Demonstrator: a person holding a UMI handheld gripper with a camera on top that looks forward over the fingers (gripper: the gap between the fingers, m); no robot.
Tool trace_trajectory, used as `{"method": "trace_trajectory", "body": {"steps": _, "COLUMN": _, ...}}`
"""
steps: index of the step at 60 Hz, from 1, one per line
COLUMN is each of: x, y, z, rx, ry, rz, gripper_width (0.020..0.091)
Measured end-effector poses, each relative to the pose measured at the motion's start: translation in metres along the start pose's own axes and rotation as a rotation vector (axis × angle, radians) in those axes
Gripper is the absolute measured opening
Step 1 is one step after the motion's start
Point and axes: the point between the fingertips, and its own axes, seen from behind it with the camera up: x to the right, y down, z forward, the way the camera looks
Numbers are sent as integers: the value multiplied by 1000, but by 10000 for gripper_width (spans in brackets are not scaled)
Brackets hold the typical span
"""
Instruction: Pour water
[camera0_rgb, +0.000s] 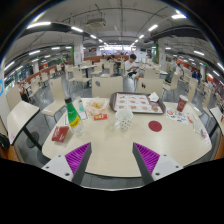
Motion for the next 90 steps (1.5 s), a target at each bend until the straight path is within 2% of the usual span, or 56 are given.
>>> {"method": "trace_trajectory", "body": {"steps": 15, "x": -8, "y": -3, "z": 15, "rx": 23, "ry": 21, "rz": 28, "gripper_width": 849}}
{"method": "trace_trajectory", "body": {"steps": 28, "x": -73, "y": -10, "z": 49, "rx": 159, "ry": -79, "rz": 1, "gripper_width": 846}}
{"method": "trace_trajectory", "body": {"steps": 37, "x": -142, "y": -11, "z": 99, "rx": 212, "ry": -151, "rz": 7, "gripper_width": 848}}
{"method": "trace_trajectory", "body": {"steps": 45, "x": -170, "y": -37, "z": 151, "rx": 292, "ry": -96, "rz": 20, "gripper_width": 839}}
{"method": "trace_trajectory", "body": {"steps": 56, "x": -169, "y": -77, "z": 210, "rx": 390, "ry": 19, "rz": 41, "gripper_width": 844}}
{"method": "trace_trajectory", "body": {"steps": 58, "x": -169, "y": -83, "z": 221, "rx": 402, "ry": 31, "rz": 45, "gripper_width": 813}}
{"method": "trace_trajectory", "body": {"steps": 59, "x": -169, "y": -84, "z": 227, "rx": 401, "ry": 34, "rz": 47, "gripper_width": 759}}
{"method": "trace_trajectory", "body": {"steps": 61, "x": -173, "y": -80, "z": 239, "rx": 372, "ry": 20, "rz": 47, "gripper_width": 493}}
{"method": "trace_trajectory", "body": {"steps": 63, "x": -173, "y": -88, "z": 238, "rx": 411, "ry": 35, "rz": 37, "gripper_width": 487}}
{"method": "trace_trajectory", "body": {"steps": 68, "x": -171, "y": -89, "z": 247, "rx": 438, "ry": 83, "rz": -27, "gripper_width": 483}}
{"method": "trace_trajectory", "body": {"steps": 71, "x": -171, "y": -84, "z": 243, "rx": 429, "ry": 90, "rz": -49, "gripper_width": 445}}
{"method": "trace_trajectory", "body": {"steps": 72, "x": -172, "y": -87, "z": 249, "rx": 416, "ry": 84, "rz": -42, "gripper_width": 410}}
{"method": "trace_trajectory", "body": {"steps": 79, "x": -173, "y": -84, "z": 250, "rx": 366, "ry": 57, "rz": -23, "gripper_width": 330}}
{"method": "trace_trajectory", "body": {"steps": 84, "x": -170, "y": -85, "z": 252, "rx": 329, "ry": 37, "rz": 23, "gripper_width": 323}}
{"method": "trace_trajectory", "body": {"steps": 87, "x": -176, "y": -91, "z": 251, "rx": 299, "ry": -29, "rz": 90, "gripper_width": 322}}
{"method": "trace_trajectory", "body": {"steps": 90, "x": -171, "y": -110, "z": 243, "rx": 321, "ry": -86, "rz": 185, "gripper_width": 322}}
